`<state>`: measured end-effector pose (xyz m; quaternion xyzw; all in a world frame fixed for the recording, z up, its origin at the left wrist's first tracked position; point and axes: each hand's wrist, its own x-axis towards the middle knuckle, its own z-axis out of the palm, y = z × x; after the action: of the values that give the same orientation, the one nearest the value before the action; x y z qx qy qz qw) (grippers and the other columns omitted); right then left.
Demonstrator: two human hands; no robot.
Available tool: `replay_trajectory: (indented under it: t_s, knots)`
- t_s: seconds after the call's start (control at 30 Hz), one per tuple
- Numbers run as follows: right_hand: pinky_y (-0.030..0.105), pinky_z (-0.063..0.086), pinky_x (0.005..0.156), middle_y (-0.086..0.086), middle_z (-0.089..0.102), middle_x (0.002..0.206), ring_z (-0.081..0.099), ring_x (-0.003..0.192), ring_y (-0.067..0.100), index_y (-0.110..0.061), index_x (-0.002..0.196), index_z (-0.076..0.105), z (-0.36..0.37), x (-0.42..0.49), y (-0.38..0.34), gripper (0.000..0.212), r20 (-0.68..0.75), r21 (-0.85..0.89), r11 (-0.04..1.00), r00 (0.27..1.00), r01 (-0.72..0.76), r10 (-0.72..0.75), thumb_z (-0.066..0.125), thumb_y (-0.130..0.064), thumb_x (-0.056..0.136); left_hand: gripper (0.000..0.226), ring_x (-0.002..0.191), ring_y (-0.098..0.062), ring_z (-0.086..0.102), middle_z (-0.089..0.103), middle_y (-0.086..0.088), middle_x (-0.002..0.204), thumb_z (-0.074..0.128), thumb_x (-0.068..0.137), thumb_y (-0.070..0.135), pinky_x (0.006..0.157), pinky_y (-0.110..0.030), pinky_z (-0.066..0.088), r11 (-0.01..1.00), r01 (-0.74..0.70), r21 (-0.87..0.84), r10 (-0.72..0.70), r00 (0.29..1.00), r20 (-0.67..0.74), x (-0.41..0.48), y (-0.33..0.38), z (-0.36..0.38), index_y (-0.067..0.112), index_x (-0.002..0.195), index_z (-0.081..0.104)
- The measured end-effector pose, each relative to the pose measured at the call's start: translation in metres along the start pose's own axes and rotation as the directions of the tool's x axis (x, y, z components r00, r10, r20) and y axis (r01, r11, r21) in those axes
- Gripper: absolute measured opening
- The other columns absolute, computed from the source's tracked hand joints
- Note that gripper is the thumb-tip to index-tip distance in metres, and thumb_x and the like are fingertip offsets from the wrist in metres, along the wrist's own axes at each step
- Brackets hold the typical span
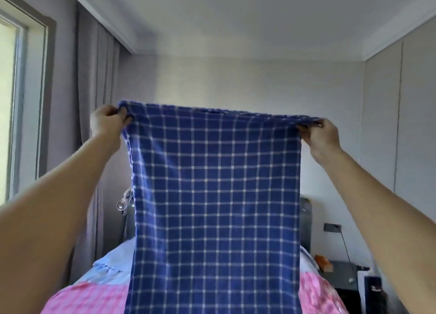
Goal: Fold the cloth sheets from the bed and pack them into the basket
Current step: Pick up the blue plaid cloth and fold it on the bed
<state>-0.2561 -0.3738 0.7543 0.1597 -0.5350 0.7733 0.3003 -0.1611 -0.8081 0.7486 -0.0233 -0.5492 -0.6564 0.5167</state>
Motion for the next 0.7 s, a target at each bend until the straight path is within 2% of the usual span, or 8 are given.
replay_trajectory:
  t_s: [0.1, 0.17, 0.23, 0.37, 0.43, 0.53, 0.6, 0.7]
  knots:
    - [0.030, 0.057, 0.071, 0.009, 0.058, 0.093, 0.063, 0.078, 0.020, -0.012, 0.086, 0.047, 0.007, 0.003, -0.045, 0.026, 0.081, 0.140, 0.984, 0.990, 0.107, -0.119, 0.036, 0.011, 0.093, 0.029, 0.065, -0.006, 0.058, 0.052, 0.002, 0.070, 0.060, 0.090, 0.004, 0.073, -0.020, 0.055, 0.981, -0.136, -0.140, 0.133, 0.991, -0.033, 0.016, 0.041, 0.001, 0.017, 0.067, 0.047]
    - [0.033, 0.058, 0.074, 0.009, 0.059, 0.095, 0.065, 0.079, 0.021, -0.013, 0.087, 0.047, 0.002, -0.007, -0.065, 0.026, 0.113, 0.137, 0.977, 0.978, 0.162, -0.178, 0.035, 0.010, 0.093, 0.025, 0.068, -0.006, 0.061, 0.059, 0.006, 0.068, 0.061, 0.089, 0.004, 0.078, -0.023, 0.056, 0.969, -0.148, -0.196, 0.150, 0.989, -0.003, 0.010, 0.056, -0.008, 0.018, 0.071, 0.052]
    - [0.033, 0.057, 0.078, 0.009, 0.061, 0.100, 0.066, 0.086, 0.024, -0.012, 0.092, 0.049, -0.010, -0.024, -0.068, 0.022, 0.136, 0.086, 0.982, 0.975, 0.166, -0.177, 0.037, 0.006, 0.095, 0.024, 0.077, -0.010, 0.065, 0.062, 0.006, 0.073, 0.061, 0.088, 0.004, 0.081, -0.026, 0.056, 0.977, -0.129, -0.168, 0.138, 0.989, 0.046, -0.006, 0.063, -0.021, 0.019, 0.071, 0.055]
    - [0.034, 0.056, 0.081, 0.013, 0.061, 0.111, 0.066, 0.096, 0.028, -0.011, 0.097, 0.053, -0.044, -0.071, -0.049, 0.023, 0.142, -0.041, 0.996, 0.987, 0.085, -0.078, 0.037, 0.005, 0.094, 0.021, 0.084, -0.009, 0.066, 0.063, 0.012, 0.073, 0.061, 0.089, 0.006, 0.084, -0.026, 0.055, 0.997, -0.076, 0.015, 0.074, 0.991, 0.111, -0.067, 0.057, -0.060, 0.020, 0.075, 0.056]
    - [0.034, 0.056, 0.082, 0.014, 0.061, 0.112, 0.067, 0.095, 0.029, -0.012, 0.095, 0.053, -0.063, -0.104, -0.039, 0.024, 0.143, -0.107, 0.994, 0.989, 0.038, -0.023, 0.037, 0.005, 0.095, 0.019, 0.078, -0.005, 0.067, 0.066, 0.013, 0.069, 0.059, 0.090, 0.006, 0.081, -0.021, 0.055, 0.992, -0.051, 0.116, 0.032, 0.986, 0.164, -0.106, 0.053, -0.088, 0.019, 0.077, 0.057]
    - [0.033, 0.057, 0.081, 0.009, 0.064, 0.101, 0.070, 0.082, 0.022, -0.015, 0.087, 0.054, -0.100, -0.172, -0.025, 0.025, 0.163, -0.235, 0.971, 0.983, -0.045, 0.085, 0.039, 0.003, 0.095, 0.019, 0.064, 0.000, 0.067, 0.066, 0.015, 0.059, 0.055, 0.091, 0.000, 0.071, -0.013, 0.055, 0.972, -0.005, 0.233, -0.058, 0.963, 0.263, -0.174, 0.049, -0.135, 0.013, 0.078, 0.057]
    - [0.034, 0.056, 0.082, 0.008, 0.069, 0.092, 0.071, 0.079, 0.022, -0.016, 0.084, 0.056, -0.128, -0.217, -0.010, 0.027, 0.175, -0.316, 0.941, 0.968, -0.119, 0.181, 0.040, 0.004, 0.093, 0.017, 0.056, 0.001, 0.066, 0.066, 0.015, 0.054, 0.056, 0.089, -0.003, 0.062, -0.007, 0.051, 0.937, 0.052, 0.346, -0.171, 0.931, 0.324, -0.214, 0.042, -0.171, 0.011, 0.079, 0.059]
    - [0.031, 0.059, 0.077, 0.004, 0.073, 0.076, 0.072, 0.074, 0.021, -0.006, 0.091, 0.060, -0.170, -0.286, 0.014, 0.024, 0.180, -0.443, 0.860, 0.915, -0.253, 0.362, 0.039, 0.007, 0.092, 0.020, 0.055, -0.006, 0.067, 0.067, 0.007, 0.054, 0.063, 0.082, -0.005, 0.061, -0.007, 0.052, 0.810, 0.119, 0.574, -0.411, 0.814, 0.411, -0.261, 0.025, -0.231, 0.010, 0.070, 0.068]
